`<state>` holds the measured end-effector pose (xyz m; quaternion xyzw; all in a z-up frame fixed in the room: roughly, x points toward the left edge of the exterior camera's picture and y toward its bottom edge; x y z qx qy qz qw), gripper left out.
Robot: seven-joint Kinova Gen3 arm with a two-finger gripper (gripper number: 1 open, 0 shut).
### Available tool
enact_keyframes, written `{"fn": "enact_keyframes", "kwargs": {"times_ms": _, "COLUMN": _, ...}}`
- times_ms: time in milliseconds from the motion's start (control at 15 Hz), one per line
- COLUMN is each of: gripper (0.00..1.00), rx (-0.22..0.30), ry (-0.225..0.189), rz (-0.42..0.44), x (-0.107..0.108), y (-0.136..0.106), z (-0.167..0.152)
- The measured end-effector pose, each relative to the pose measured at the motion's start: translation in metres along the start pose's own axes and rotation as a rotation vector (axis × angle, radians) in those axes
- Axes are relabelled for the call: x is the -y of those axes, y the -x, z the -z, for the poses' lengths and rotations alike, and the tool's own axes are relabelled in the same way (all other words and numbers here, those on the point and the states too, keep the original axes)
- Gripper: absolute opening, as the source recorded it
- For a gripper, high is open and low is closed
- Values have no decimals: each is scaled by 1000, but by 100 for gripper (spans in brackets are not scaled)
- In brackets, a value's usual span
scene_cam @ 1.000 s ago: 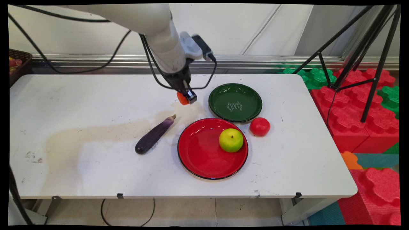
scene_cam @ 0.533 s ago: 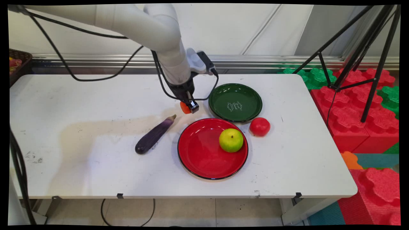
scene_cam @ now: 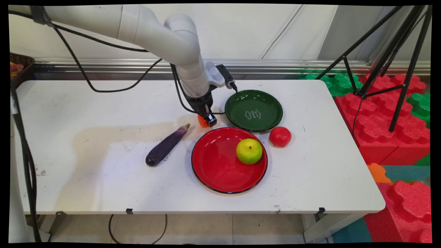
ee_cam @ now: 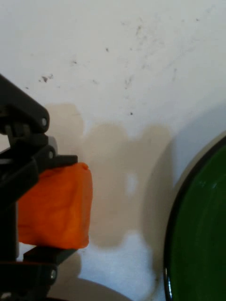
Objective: Place the picked object on the table
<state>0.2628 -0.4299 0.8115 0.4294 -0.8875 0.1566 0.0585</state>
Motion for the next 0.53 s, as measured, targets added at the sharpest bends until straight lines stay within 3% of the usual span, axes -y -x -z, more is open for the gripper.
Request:
{"fn": "enact_keyframes", "kwargs": {"times_ms": 200, "gripper": 0, "rx": 0, "ry": 3, "rz": -10, "x": 1, "y": -1, "z": -7}}
{"fn": "enact_keyframes", "kwargs": {"times_ms": 267, "gripper": 100, "rx": -1, "ry": 4, "rz": -14, "x": 1, "y": -2, "z": -9}}
{"fn": "enact_keyframes", "kwargs": {"times_ms": 533, "gripper": 100, "rx": -10, "ry": 6, "rz": -33, "x": 3, "y": -4, "z": -11}}
